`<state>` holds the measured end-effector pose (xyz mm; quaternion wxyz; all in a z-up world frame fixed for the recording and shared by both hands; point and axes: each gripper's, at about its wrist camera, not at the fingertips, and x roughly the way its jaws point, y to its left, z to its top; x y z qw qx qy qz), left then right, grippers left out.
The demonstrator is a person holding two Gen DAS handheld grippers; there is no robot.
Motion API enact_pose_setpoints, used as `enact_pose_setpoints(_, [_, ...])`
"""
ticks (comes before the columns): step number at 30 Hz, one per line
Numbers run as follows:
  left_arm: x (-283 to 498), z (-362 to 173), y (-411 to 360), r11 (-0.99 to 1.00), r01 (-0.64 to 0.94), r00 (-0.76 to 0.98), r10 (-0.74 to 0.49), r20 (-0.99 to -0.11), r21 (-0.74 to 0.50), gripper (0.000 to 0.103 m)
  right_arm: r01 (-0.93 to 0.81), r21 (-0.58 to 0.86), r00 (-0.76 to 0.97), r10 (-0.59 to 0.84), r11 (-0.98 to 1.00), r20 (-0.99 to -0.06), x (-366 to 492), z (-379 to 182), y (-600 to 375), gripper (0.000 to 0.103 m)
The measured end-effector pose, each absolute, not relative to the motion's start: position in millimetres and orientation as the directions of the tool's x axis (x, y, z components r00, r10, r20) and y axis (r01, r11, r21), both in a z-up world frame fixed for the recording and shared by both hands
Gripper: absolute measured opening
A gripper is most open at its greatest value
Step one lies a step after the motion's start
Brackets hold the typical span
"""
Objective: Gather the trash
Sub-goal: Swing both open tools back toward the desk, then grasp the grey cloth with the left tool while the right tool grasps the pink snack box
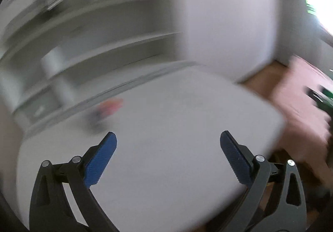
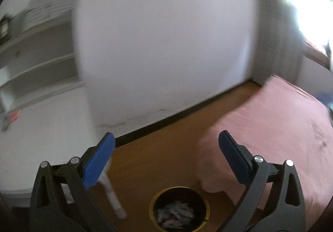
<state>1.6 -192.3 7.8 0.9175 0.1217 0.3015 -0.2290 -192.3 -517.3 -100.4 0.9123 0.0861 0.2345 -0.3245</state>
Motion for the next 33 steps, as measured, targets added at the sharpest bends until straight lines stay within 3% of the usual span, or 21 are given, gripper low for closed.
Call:
enact_pose_setpoints(5, [73, -17, -144, 0.943, 0.327, 0.711, -0.201, -0.673, 0.063, 0.096, 0.498, -0.048, 0.738, -0.452, 0.866, -0.501, -123, -90, -451, 0.096])
enact_pose_setpoints(7, [101, -31, -150, 0.935, 0.348, 0.662, -0.188, -0.725, 0.075, 0.074, 0.444, -0.055, 0.759, -0.408, 0.894, -0.507, -101, -85, -428, 0.096])
enact_pose_setpoints(8, [110, -35, -150, 0.934, 0.347, 0.65, -0.179, -0.739, 0.078, 0.072, 0.415, -0.07, 0.766, -0.39, 0.907, -0.511, -89, -83, -416, 0.096])
enact_pose_setpoints(17, [201, -64, -141, 0.946, 0.32, 0.558, -0.227, -0.799, -0.045, 0.069, 0.25, -0.121, 0.785, -0.274, 0.961, -0.555, 21, -71, -350, 0.096])
enact_pose_setpoints(18, [206, -65, -139, 0.946, 0.32, 0.553, -0.23, -0.8, -0.051, 0.056, 0.236, -0.118, 0.786, -0.261, 0.965, -0.56, 32, -71, -343, 0.096])
enact_pose_setpoints(19, [213, -65, -137, 0.945, 0.325, 0.556, -0.231, -0.798, -0.047, 0.03, 0.218, -0.115, 0.786, -0.244, 0.969, -0.568, 45, -71, -335, 0.096])
enact_pose_setpoints(20, [218, -64, -133, 0.944, 0.327, 0.548, -0.236, -0.802, -0.054, 0.021, 0.204, -0.111, 0.785, -0.231, 0.973, -0.575, 57, -70, -333, 0.096])
enact_pose_setpoints(23, [227, -57, -109, 0.934, 0.33, 0.54, -0.305, -0.784, -0.136, 0.02, 0.125, -0.089, 0.78, -0.153, 0.988, -0.607, 93, -72, -314, 0.096])
enact_pose_setpoints(33, [241, -51, -52, 0.955, 0.284, 0.586, -0.247, -0.772, -0.09, 0.02, -0.144, -0.094, 0.715, 0.038, 0.985, -0.698, 195, -96, -225, 0.096])
